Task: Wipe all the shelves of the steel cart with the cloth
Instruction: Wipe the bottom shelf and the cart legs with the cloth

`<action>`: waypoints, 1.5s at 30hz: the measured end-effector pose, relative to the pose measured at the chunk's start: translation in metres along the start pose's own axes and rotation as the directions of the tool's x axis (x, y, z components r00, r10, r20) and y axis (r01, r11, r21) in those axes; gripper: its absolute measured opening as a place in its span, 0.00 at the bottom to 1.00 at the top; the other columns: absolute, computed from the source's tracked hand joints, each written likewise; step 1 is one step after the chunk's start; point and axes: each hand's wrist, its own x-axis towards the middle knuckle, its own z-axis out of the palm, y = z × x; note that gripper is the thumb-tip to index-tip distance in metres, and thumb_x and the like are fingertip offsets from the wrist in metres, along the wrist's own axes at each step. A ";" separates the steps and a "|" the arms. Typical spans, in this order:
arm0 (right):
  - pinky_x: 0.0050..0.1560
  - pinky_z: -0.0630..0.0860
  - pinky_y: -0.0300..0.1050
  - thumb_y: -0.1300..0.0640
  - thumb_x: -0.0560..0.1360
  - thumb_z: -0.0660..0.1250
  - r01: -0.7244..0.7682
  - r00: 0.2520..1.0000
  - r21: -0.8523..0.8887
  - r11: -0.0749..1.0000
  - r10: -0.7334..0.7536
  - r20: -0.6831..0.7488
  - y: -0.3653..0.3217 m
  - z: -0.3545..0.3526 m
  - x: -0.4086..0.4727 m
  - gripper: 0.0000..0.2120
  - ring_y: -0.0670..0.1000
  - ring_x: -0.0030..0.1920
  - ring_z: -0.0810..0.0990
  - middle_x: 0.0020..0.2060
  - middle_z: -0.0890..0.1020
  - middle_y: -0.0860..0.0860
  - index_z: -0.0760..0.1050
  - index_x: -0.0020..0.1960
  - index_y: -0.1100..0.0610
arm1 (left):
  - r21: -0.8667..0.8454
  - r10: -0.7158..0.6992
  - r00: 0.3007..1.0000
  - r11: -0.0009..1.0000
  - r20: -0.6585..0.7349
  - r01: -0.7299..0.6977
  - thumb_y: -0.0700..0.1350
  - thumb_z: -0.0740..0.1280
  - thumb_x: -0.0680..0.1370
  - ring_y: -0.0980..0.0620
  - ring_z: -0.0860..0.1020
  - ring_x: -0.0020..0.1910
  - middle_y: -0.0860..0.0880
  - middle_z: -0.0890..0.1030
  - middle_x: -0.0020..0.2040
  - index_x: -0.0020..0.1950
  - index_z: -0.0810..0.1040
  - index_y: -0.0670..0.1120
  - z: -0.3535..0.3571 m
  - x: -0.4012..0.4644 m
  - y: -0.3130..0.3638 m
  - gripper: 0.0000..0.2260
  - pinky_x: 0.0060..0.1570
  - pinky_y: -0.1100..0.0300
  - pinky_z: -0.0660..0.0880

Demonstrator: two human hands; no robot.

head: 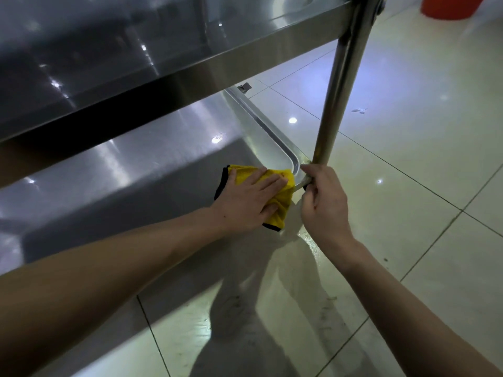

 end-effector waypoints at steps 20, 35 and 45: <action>0.68 0.73 0.51 0.68 0.68 0.58 0.214 0.943 -0.196 0.957 -0.150 0.298 0.004 0.013 -0.015 0.25 0.56 0.62 0.77 0.60 0.81 0.57 0.81 0.62 0.62 | 0.065 0.014 1.000 0.998 -0.026 -0.012 0.61 0.49 0.83 0.48 0.59 0.80 0.55 0.60 0.81 0.82 0.57 0.55 0.012 -0.065 -0.023 0.28 0.68 0.32 0.62; 0.66 0.76 0.54 0.73 0.68 0.63 0.212 0.946 -0.269 0.939 -0.128 0.299 0.007 0.023 -0.021 0.25 0.59 0.59 0.80 0.59 0.83 0.56 0.83 0.62 0.60 | 0.113 0.023 0.999 0.993 -0.029 -0.020 0.59 0.54 0.85 0.48 0.58 0.80 0.53 0.61 0.81 0.82 0.60 0.52 0.016 -0.178 -0.063 0.26 0.69 0.35 0.63; 0.65 0.75 0.58 0.64 0.72 0.61 0.336 0.925 -0.169 0.927 -0.290 0.245 -0.029 0.044 -0.046 0.19 0.61 0.59 0.79 0.60 0.82 0.58 0.83 0.60 0.62 | 0.056 -0.089 0.991 0.994 -0.103 0.095 0.58 0.53 0.85 0.49 0.56 0.81 0.54 0.57 0.83 0.83 0.56 0.54 0.025 -0.259 -0.074 0.26 0.74 0.37 0.57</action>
